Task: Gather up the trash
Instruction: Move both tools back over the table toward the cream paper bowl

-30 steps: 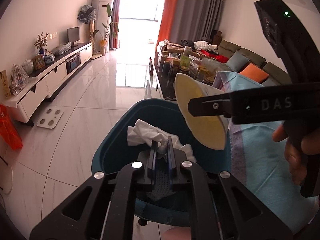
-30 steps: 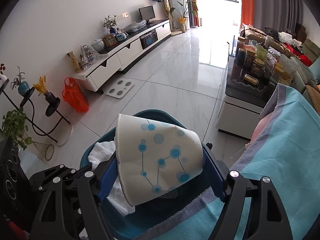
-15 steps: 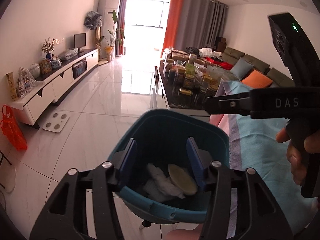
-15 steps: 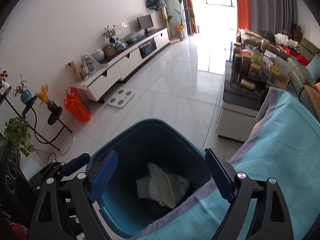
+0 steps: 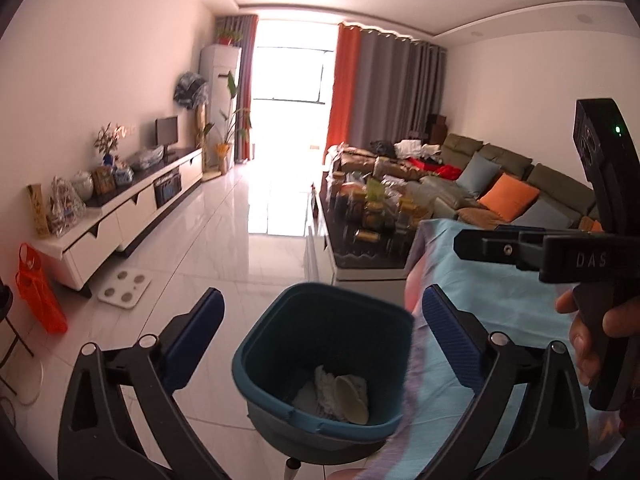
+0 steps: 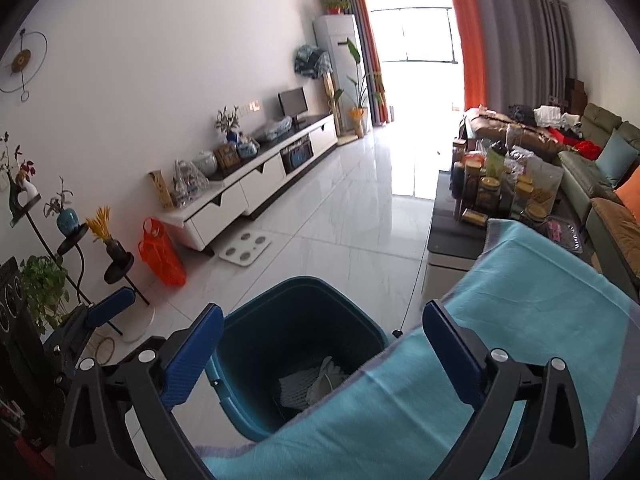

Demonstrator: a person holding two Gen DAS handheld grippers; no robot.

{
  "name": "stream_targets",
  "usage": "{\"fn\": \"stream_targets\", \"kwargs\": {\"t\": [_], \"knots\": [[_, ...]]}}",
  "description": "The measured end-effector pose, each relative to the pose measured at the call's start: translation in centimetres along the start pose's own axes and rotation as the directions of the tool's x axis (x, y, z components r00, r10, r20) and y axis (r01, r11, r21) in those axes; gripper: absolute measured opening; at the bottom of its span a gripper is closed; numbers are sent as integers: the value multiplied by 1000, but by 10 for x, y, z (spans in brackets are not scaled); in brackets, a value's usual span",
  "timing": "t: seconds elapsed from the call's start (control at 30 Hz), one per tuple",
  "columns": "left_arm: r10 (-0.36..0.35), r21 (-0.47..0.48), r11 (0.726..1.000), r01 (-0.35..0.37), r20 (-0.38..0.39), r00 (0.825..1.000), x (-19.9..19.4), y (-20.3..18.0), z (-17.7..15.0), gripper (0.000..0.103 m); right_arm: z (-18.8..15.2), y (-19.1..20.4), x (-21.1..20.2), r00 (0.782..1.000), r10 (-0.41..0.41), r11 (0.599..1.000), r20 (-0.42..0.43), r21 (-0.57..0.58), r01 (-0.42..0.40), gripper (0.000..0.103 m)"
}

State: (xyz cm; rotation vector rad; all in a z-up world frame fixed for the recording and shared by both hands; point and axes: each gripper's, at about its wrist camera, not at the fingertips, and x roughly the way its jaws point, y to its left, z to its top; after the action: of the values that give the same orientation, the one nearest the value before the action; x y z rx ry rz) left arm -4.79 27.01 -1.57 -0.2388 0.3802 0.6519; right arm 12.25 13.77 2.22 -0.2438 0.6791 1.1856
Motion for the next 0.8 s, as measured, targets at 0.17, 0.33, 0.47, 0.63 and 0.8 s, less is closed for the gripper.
{"fn": "stream_targets", "kwargs": {"t": [0.17,0.33,0.47,0.63,0.8], "knots": [[-36,4,999,36,22,999,-27,-21,9,98,-13,-11,-46,997,-10,1000,75,11,9,96],[-111,19,994,110,63,992,-57,-57,15,98,-36,-22,-104,984,-54,998,168,28,50,96],[-174,50,984,170,85,981,-71,-86,23,98,-56,-37,-143,965,-120,992,235,72,105,96],[-259,89,964,251,90,962,-81,-127,27,98,-79,-50,-181,938,-195,980,287,106,171,96],[-322,123,942,311,81,943,-86,-157,25,98,-99,-54,-210,907,-252,967,337,129,221,96]]}}
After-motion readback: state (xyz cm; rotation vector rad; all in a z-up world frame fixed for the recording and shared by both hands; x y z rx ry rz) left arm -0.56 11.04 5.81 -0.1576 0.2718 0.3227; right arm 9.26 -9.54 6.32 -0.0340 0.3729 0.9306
